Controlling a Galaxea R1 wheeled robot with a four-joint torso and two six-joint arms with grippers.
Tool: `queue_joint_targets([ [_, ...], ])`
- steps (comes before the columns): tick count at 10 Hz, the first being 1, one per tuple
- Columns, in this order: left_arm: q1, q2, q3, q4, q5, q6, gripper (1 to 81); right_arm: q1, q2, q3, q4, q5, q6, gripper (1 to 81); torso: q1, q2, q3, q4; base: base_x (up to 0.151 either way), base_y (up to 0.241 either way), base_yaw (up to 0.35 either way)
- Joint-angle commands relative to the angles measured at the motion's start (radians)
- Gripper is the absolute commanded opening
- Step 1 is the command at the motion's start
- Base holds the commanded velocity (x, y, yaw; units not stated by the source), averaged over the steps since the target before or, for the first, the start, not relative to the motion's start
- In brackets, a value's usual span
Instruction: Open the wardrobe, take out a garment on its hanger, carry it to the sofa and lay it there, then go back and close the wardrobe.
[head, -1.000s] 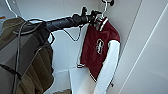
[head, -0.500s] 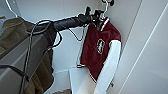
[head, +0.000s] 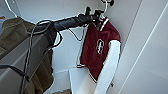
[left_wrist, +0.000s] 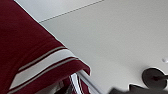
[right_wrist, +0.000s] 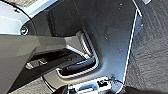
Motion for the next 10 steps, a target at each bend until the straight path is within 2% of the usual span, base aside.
queue_joint_targets([
  [1,-0.196,-0.007,0.013,-0.020,0.016,-0.020,81.1,0.022,0.005,0.007,0.012,-0.063,0.000,81.1,0.000,0.000,0.000,0.001,0.000,0.000,0.000],
  [2,-0.194,-0.017,0.036,-0.020,-0.008,-0.028,81.1,0.021,0.007,0.002,0.012,-0.063,-0.001,81.1,0.000,0.000,0.000,-0.006,0.000,0.000,0.000],
  [6,-0.182,-0.106,0.247,-0.018,-0.189,-0.030,81.1,0.021,0.013,0.000,0.012,-0.065,-0.001,81.1,0.000,0.000,0.000,-0.006,0.000,0.000,0.000],
  [10,-0.164,-0.110,0.223,-0.001,-0.208,-0.030,81.1,0.019,0.016,0.000,0.014,-0.066,-0.001,81.1,0.000,0.000,0.000,-0.006,0.000,0.000,0.000],
])
